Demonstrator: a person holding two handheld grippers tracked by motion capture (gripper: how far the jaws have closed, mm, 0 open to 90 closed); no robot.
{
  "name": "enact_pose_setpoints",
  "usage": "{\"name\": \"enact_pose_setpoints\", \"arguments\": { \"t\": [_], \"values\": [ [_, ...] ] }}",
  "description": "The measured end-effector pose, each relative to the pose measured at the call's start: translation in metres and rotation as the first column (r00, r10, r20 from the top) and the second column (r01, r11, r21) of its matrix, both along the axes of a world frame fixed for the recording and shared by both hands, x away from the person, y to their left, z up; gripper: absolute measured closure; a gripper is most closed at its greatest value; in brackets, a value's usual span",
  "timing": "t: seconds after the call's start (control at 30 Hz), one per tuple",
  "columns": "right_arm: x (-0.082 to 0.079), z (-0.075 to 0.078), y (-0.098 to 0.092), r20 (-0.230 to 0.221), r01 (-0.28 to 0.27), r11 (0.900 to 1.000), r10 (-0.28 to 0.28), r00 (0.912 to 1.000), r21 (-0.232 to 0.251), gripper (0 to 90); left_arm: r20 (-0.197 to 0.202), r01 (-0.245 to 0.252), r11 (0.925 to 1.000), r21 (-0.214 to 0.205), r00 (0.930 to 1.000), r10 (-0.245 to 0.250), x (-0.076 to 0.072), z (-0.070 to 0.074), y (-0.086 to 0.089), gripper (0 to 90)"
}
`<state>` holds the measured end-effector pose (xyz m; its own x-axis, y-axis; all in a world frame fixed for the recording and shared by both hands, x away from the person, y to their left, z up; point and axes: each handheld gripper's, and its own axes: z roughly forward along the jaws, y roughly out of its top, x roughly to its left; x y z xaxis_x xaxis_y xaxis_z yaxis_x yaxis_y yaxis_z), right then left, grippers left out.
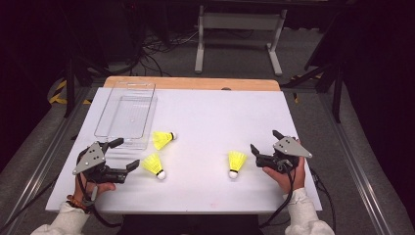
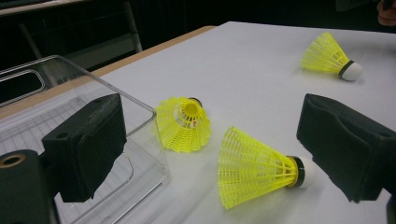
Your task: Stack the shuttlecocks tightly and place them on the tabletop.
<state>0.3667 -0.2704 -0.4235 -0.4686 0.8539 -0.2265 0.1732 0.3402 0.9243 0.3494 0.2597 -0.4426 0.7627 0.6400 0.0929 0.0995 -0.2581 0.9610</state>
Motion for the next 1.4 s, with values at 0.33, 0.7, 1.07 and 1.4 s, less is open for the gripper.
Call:
{"name": "enact_pose_setpoints", "arguments": {
  "t": [0.33, 0.7, 1.07, 1.4],
  "values": [
    [-0.003, 0.004, 0.008, 0.017, 0.001, 0.9998, 0.000, 0.9998, -0.019, 12.3, -0.026, 0.025, 0.9986, 0.046, 0.9994, -0.024, -0.004, -0.004, -0.001, 10.7],
    [-0.002, 0.000, 0.013, 0.006, -0.002, 0.9987, 0.002, 1.0000, -0.051, 13.8, -0.061, 0.061, 0.9954, 0.074, 0.9966, -0.056, -0.003, -0.006, -0.005, 16.5],
    [0.000, -0.003, 0.016, -0.014, 0.003, 0.9967, -0.004, 0.9999, -0.081, 15.5, -0.095, 0.069, 0.9931, 0.095, 0.9937, -0.060, 0.000, -0.005, -0.009, 29.7],
    [0.001, -0.006, 0.017, -0.025, -0.003, 0.9951, 0.000, 0.9997, -0.098, 15.9, -0.137, 0.107, 0.9872, 0.118, 0.9864, -0.091, 0.004, -0.011, -0.015, 32.5]
  ]
}}
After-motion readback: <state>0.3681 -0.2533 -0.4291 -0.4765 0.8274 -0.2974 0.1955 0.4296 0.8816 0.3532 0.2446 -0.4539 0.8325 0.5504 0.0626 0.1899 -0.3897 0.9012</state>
